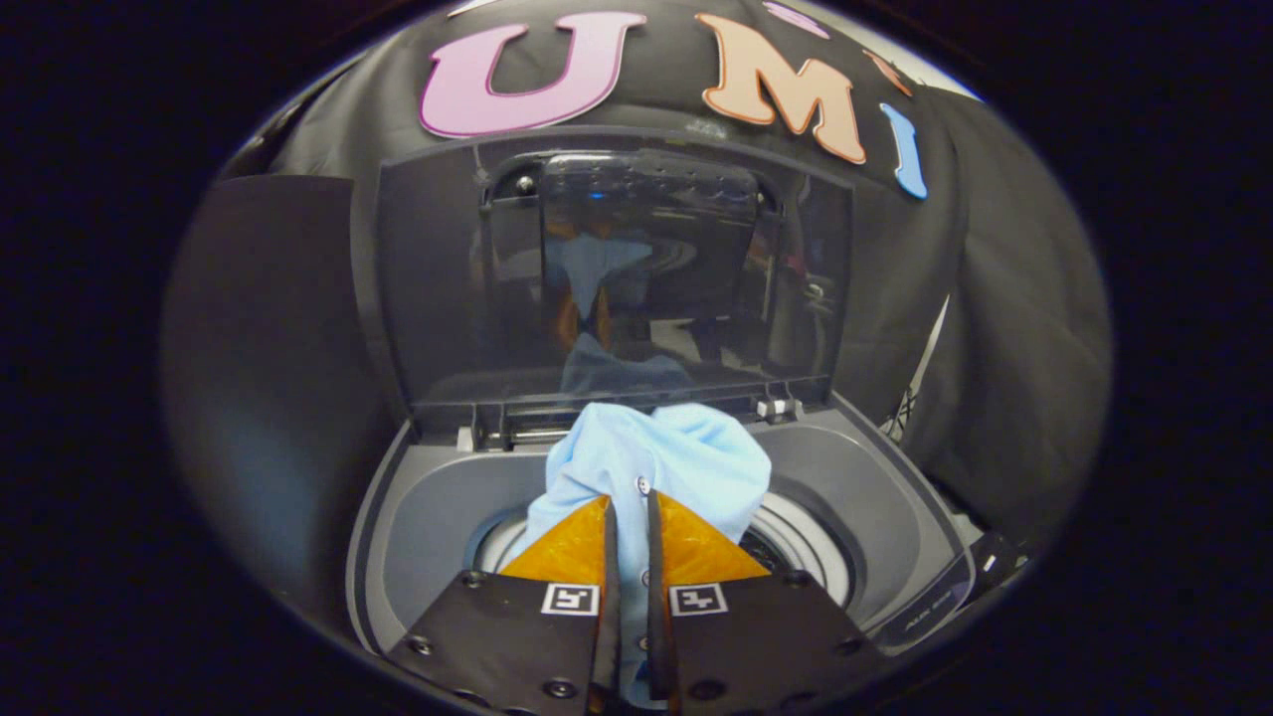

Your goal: Put the clothes into the washing machine and then close the washing machine lid.

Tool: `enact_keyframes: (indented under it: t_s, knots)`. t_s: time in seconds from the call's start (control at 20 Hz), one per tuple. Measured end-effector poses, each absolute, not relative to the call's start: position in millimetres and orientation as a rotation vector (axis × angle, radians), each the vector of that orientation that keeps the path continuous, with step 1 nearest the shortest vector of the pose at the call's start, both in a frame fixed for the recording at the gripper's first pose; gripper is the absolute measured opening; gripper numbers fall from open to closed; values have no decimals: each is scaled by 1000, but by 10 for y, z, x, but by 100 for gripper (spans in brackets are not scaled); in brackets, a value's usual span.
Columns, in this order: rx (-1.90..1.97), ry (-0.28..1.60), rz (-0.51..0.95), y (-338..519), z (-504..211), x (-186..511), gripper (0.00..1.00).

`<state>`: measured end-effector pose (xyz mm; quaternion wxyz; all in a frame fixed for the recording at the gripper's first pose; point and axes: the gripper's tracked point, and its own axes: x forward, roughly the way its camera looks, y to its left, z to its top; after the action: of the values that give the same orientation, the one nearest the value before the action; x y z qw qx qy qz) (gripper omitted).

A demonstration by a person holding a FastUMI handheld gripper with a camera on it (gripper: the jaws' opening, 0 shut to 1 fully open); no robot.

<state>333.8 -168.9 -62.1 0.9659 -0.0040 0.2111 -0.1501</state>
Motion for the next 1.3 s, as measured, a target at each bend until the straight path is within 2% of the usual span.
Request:
enact_keyframes:
  t_s: [0.75, 0.8, 1.05, 1.3]
  knots:
    - [42, 429, -258, -1645, -699, 3257, 12]
    - [40, 407, -266, -1657, -652, 3247, 28]
    - [80, 420, -231, -1630, -700, 3265, 28]
    - [60, 450, -178, -1538, -752, 3301, 76]
